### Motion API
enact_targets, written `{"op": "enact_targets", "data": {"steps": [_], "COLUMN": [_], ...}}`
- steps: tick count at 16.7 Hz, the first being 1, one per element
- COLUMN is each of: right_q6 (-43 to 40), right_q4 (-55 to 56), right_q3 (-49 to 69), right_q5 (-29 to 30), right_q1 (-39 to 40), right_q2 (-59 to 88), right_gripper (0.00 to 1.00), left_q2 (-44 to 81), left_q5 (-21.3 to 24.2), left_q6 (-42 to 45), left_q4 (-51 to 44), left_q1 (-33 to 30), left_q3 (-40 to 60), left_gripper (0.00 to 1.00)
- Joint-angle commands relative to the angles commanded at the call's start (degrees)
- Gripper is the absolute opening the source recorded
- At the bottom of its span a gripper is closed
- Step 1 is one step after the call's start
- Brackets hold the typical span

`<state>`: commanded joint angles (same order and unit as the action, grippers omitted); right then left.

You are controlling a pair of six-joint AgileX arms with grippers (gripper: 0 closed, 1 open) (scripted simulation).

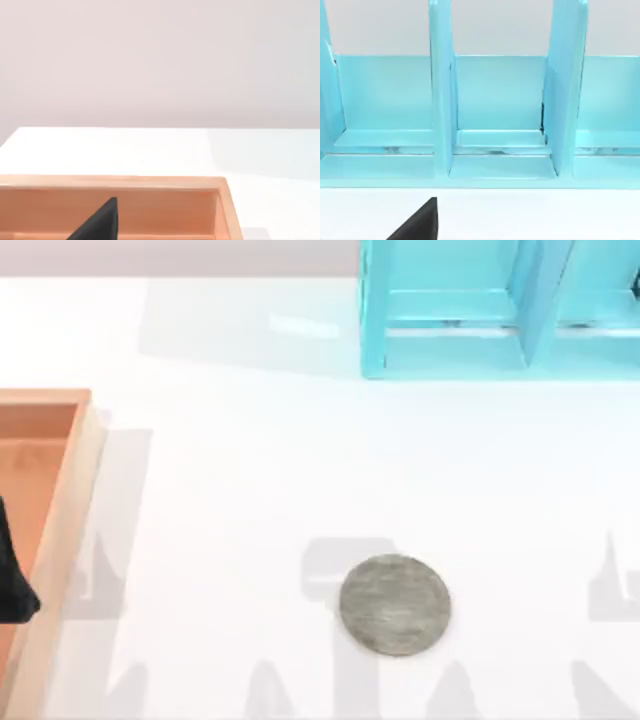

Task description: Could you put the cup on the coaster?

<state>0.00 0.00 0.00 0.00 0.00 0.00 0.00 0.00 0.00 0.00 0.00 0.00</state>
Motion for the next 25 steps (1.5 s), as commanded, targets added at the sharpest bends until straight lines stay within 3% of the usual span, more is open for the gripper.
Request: {"op": "enact_targets", "data": {"steps": [4, 8, 11, 19, 25], "right_q6": [-1.8, -12.5, -26.9, -76.0, -103.0], "right_q4": [-1.4, -9.2, -18.1, -46.5, -63.3], "right_q3": [1.5, 10.2, 19.9, 49.5, 67.8], "right_q5": [-0.1, -0.2, -0.2, 0.6, 0.6], "right_q1": [-0.5, -3.3, -6.7, -16.7, -22.8], "right_q2": [1.7, 11.9, 24.2, 62.9, 85.7], "right_gripper": [1.0, 1.0, 1.0, 1.0, 1.0], "left_q2": [0.0, 0.0, 0.0, 0.0, 0.0], "left_q5": [0.0, 0.0, 0.0, 0.0, 0.0], "left_q6": [0.0, 0.0, 0.0, 0.0, 0.0], "left_q4": [0.0, 0.0, 0.0, 0.0, 0.0], "left_q1": [0.0, 0.0, 0.0, 0.0, 0.0], "left_q3": [0.0, 0.0, 0.0, 0.0, 0.0], "left_gripper": [1.0, 1.0, 1.0, 1.0, 1.0]}}
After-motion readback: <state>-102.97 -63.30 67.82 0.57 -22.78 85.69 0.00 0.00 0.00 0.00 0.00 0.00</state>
